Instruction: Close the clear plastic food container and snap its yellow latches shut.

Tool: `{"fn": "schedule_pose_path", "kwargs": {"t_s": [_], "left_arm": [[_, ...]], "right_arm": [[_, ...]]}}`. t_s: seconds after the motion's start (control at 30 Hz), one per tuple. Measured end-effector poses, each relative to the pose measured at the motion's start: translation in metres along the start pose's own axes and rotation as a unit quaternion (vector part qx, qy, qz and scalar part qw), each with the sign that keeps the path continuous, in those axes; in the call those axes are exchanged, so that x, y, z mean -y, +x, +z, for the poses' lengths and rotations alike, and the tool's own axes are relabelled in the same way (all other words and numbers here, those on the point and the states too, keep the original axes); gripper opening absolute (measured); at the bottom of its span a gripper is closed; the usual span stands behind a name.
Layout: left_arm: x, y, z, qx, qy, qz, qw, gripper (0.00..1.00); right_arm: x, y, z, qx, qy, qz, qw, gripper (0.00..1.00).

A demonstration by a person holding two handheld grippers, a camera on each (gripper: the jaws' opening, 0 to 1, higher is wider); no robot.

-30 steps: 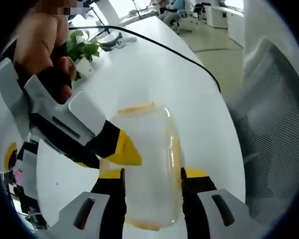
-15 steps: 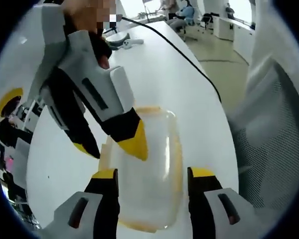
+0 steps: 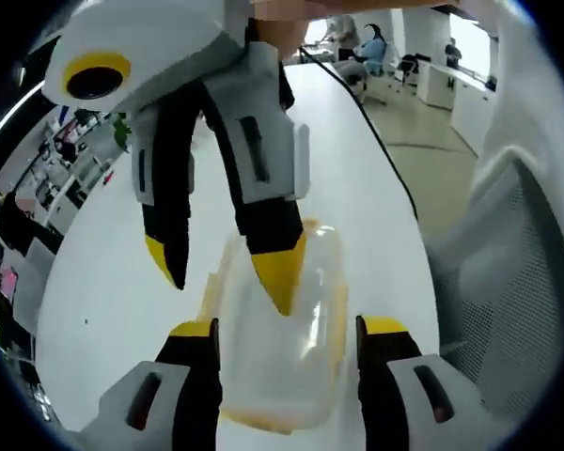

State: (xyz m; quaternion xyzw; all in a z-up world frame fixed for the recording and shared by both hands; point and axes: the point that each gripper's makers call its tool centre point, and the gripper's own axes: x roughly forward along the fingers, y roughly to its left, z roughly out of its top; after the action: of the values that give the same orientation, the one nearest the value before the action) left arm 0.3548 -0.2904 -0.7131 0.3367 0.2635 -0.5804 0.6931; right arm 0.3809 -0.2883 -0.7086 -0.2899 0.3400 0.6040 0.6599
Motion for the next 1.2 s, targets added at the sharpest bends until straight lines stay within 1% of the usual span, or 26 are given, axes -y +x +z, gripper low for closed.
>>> {"fn": "schedule_pose_path", "kwargs": {"t_s": [0.03, 0.07, 0.13, 0.17, 0.2, 0.27, 0.33, 0.37, 0.43, 0.5, 0.6, 0.67, 0.7, 0.83, 0.93, 1.0, 1.03, 1.13, 1.2], "left_arm": [[-0.001, -0.001, -0.001, 0.001, -0.005, 0.001, 1.0000, 0.57], [-0.003, -0.002, -0.005, 0.003, -0.020, 0.004, 0.9998, 0.58], [-0.007, -0.004, -0.008, 0.015, -0.037, 0.013, 0.9991, 0.61], [-0.010, -0.006, -0.012, 0.014, -0.050, 0.018, 0.9985, 0.61], [-0.013, -0.008, -0.014, 0.017, -0.052, 0.021, 0.9983, 0.61], [-0.017, -0.010, -0.018, 0.021, -0.065, 0.027, 0.9973, 0.62], [-0.022, -0.014, -0.022, 0.031, -0.081, 0.034, 0.9957, 0.67], [-0.024, -0.015, -0.023, 0.035, -0.085, 0.037, 0.9951, 0.69], [-0.027, -0.017, -0.029, 0.037, -0.090, 0.043, 0.9943, 0.74], [-0.028, -0.019, -0.034, 0.037, -0.101, 0.042, 0.9933, 0.75], [-0.027, -0.021, -0.036, 0.047, -0.115, 0.038, 0.9915, 0.77], [-0.024, -0.020, -0.037, 0.044, -0.112, 0.030, 0.9923, 0.78], [-0.022, -0.019, -0.040, 0.033, -0.100, 0.024, 0.9942, 0.78], [-0.020, -0.013, -0.044, 0.015, -0.073, 0.010, 0.9972, 0.76], [-0.020, -0.007, -0.048, -0.002, -0.060, 0.000, 0.9982, 0.77], [-0.018, -0.002, -0.049, -0.009, -0.047, -0.009, 0.9988, 0.77], [-0.018, 0.000, -0.049, -0.010, -0.044, -0.012, 0.9989, 0.77], [-0.017, 0.006, -0.048, -0.017, -0.038, -0.020, 0.9989, 0.77], [-0.018, 0.007, -0.050, -0.024, -0.026, -0.019, 0.9992, 0.76]], "right_arm": [[-0.001, 0.000, -0.003, 0.002, 0.000, -0.004, 1.0000, 0.50], [-0.003, -0.001, -0.007, 0.004, 0.002, -0.006, 1.0000, 0.51], [-0.006, -0.002, -0.014, 0.013, 0.014, -0.011, 0.9997, 0.55], [-0.006, -0.002, -0.017, 0.015, 0.015, -0.015, 0.9997, 0.57], [-0.006, -0.003, -0.021, 0.018, 0.018, -0.021, 0.9995, 0.58], [-0.008, -0.006, -0.027, 0.025, 0.031, -0.022, 0.9990, 0.59], [-0.007, -0.009, -0.030, 0.038, 0.040, -0.033, 0.9979, 0.63], [-0.007, -0.010, -0.032, 0.038, 0.046, -0.032, 0.9977, 0.64], [-0.007, -0.012, -0.037, 0.039, 0.053, -0.034, 0.9973, 0.62], [-0.007, -0.013, -0.040, 0.042, 0.058, -0.038, 0.9967, 0.63], [-0.008, -0.013, -0.041, 0.047, 0.064, -0.041, 0.9960, 0.66], [-0.011, -0.012, -0.042, 0.048, 0.065, -0.039, 0.9960, 0.69], [-0.014, -0.010, -0.043, 0.044, 0.058, -0.038, 0.9966, 0.71], [-0.019, -0.003, -0.051, 0.022, 0.042, -0.032, 0.9983, 0.74], [-0.017, 0.001, -0.056, -0.002, 0.016, -0.036, 0.9992, 0.78], [-0.015, 0.003, -0.059, -0.016, 0.004, -0.035, 0.9993, 0.77], [-0.013, 0.004, -0.059, -0.018, 0.001, -0.035, 0.9992, 0.77], [-0.010, 0.006, -0.060, -0.025, 0.008, -0.030, 0.9992, 0.76], [-0.008, 0.009, -0.062, -0.029, 0.008, -0.030, 0.9991, 0.76]]}}
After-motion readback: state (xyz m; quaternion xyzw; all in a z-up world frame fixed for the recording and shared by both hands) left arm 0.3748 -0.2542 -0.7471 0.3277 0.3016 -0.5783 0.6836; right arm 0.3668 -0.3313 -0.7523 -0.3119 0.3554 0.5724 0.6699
